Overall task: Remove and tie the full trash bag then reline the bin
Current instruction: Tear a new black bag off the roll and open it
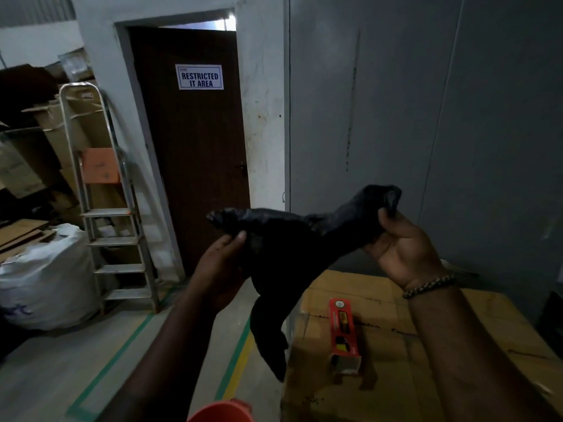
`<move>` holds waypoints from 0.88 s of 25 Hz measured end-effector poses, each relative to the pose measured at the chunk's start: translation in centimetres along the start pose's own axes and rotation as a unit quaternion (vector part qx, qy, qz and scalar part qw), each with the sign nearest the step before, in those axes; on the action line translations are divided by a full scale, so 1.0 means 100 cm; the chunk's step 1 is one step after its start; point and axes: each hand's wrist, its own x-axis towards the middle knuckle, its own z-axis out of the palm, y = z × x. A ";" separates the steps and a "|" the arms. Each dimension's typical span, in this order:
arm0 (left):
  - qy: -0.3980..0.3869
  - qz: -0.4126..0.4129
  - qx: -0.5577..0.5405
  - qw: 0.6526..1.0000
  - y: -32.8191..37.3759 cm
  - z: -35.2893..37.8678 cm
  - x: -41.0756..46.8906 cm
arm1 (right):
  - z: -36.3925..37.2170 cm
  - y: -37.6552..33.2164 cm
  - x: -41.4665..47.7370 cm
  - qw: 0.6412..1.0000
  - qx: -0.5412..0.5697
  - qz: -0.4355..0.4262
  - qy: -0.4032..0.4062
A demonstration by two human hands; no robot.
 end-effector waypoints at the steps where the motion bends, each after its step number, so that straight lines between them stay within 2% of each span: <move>1: -0.012 -0.006 -0.003 1.000 0.001 0.002 -0.003 | -0.002 0.001 0.000 0.999 0.034 -0.019 -0.027; 4: -0.025 -0.028 0.042 0.998 -0.006 0.012 -0.009 | 0.004 0.022 -0.008 0.996 -0.076 0.028 -0.049; 6: -0.024 -0.038 0.047 0.998 -0.012 0.015 -0.008 | 0.013 0.037 -0.012 0.985 -0.158 0.052 -0.039; 8: -0.017 -0.036 0.028 0.999 -0.014 0.014 -0.007 | 0.020 0.040 -0.014 0.980 -0.194 0.047 -0.006; 12: 0.036 -0.008 -0.023 0.999 -0.005 0.003 -0.006 | 0.014 0.024 -0.008 0.983 -0.136 0.001 0.119; 15: 0.068 0.040 -0.033 0.996 0.002 -0.018 -0.001 | 0.001 0.005 -0.002 0.964 -0.145 -0.050 0.219; 17: 0.092 0.066 -0.045 0.993 0.005 -0.029 0.002 | -0.007 -0.006 0.002 0.955 -0.134 -0.047 0.259; 19: 0.082 0.071 -0.067 0.992 0.005 -0.034 0.004 | -0.013 -0.012 0.004 0.964 -0.093 -0.039 0.247; 22: -0.012 0.060 -0.110 0.992 0.003 -0.033 -0.001 | -0.016 -0.011 0.000 0.988 0.057 -0.051 0.134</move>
